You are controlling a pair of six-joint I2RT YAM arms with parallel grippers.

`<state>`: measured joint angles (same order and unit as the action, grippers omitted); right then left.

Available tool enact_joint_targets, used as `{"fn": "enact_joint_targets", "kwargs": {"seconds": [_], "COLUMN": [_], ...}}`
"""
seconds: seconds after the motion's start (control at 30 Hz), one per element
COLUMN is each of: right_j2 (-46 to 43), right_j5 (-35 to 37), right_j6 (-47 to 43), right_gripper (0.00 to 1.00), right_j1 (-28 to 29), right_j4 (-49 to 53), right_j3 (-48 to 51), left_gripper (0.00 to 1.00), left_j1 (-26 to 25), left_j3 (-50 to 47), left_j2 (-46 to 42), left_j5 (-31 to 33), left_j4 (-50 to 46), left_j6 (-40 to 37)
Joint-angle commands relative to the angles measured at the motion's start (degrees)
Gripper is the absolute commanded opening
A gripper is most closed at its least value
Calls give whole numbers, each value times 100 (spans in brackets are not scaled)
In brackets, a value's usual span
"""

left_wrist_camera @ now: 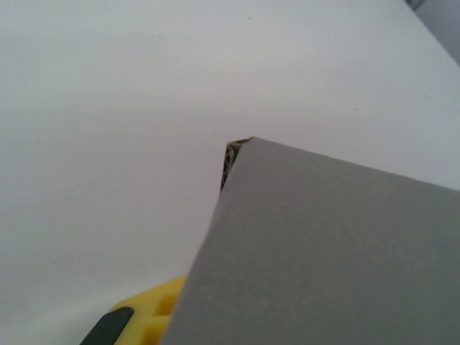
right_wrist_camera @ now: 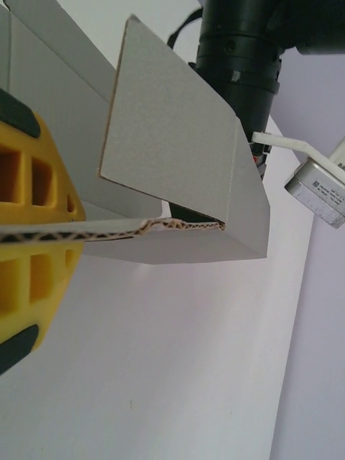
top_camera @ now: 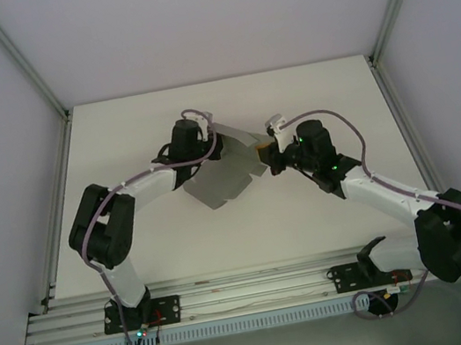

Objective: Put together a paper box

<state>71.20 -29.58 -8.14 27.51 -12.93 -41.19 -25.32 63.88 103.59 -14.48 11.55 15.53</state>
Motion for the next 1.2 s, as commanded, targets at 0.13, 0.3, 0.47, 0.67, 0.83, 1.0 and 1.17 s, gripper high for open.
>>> {"fn": "enact_joint_targets", "kwargs": {"seconds": [0.13, 0.3, 0.47, 0.67, 0.83, 1.0, 1.17], "right_j2": [49, 169, 72, -490, -567, 71, 735], "right_j5": [181, 841, 984, 1488, 2219, 2462, 2195], "right_j6": [375, 471, 498, 500, 873, 709, 575], "right_gripper": [0, 12, 57, 90, 100, 100, 100], "right_j1": [14, 2, -23, -43, -73, -100, -105], "right_j4": [-183, -263, -268, -279, -353, 119, 198], "right_j3": [-143, -129, -77, 170, -117, -645, -880], "left_gripper": [0, 0, 0, 0, 0, 0, 0], "left_j1": [-22, -17, -17, -21, -17, -21, -18], "left_j3": [529, -181, -661, -812, -870, -903, -878], "left_j2": [412, -34, -533, -746, -823, -824, -819], "left_j5": [2842, 1275, 944, 1210, 1167, 1163, 1168], "left_j4": [-1248, -77, 463, 329, 334, 334, 277], "left_j6": [541, 12, -10, -94, -111, -18, 113]}}
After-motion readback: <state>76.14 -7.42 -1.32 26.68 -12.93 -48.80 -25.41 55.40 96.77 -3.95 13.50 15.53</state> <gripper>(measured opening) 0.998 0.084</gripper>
